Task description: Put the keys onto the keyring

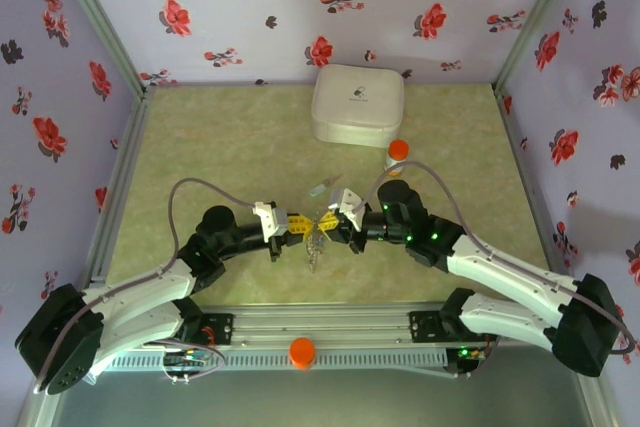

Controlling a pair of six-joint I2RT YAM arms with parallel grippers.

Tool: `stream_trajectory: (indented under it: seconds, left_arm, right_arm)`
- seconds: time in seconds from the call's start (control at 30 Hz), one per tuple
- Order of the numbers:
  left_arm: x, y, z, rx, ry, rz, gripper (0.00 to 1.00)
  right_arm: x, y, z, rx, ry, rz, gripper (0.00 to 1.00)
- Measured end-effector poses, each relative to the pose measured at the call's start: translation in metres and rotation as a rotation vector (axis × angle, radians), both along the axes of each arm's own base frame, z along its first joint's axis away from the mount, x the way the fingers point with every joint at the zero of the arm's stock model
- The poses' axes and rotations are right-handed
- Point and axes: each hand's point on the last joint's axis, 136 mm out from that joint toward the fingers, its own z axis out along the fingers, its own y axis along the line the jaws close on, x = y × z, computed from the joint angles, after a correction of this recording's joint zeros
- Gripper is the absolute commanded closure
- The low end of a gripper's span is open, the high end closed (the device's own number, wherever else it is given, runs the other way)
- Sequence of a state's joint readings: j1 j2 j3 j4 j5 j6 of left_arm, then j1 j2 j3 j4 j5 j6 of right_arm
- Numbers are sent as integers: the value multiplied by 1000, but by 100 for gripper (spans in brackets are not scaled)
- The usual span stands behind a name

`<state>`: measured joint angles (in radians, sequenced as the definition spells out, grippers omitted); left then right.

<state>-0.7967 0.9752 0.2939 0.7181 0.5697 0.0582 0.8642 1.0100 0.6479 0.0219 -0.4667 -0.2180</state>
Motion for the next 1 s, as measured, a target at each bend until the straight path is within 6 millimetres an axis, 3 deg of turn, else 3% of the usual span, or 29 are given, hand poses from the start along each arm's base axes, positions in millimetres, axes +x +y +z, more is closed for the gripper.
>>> stream_trajectory:
  seconds: [0.37, 0.53, 0.63, 0.93, 1.0]
  left_arm:
    - [-2, 0, -2, 7, 6, -8, 100]
    - [-2, 0, -3, 12, 11, -8, 100]
    - [-2, 0, -3, 12, 11, -9, 100]
    - [-3, 1, -7, 30, 25, -9, 100]
    - [-3, 1, -7, 31, 23, -10, 100]
  right_arm:
    - [-2, -3, -1, -43, -13, 13, 91]
    - [-2, -4, -2, -57, -9, 16, 100]
    - [-1, -4, -3, -70, -11, 14, 100]
    - [1, 1, -24, -123, 31, 23, 100]
    - [1, 1, -23, -122, 35, 24, 89]
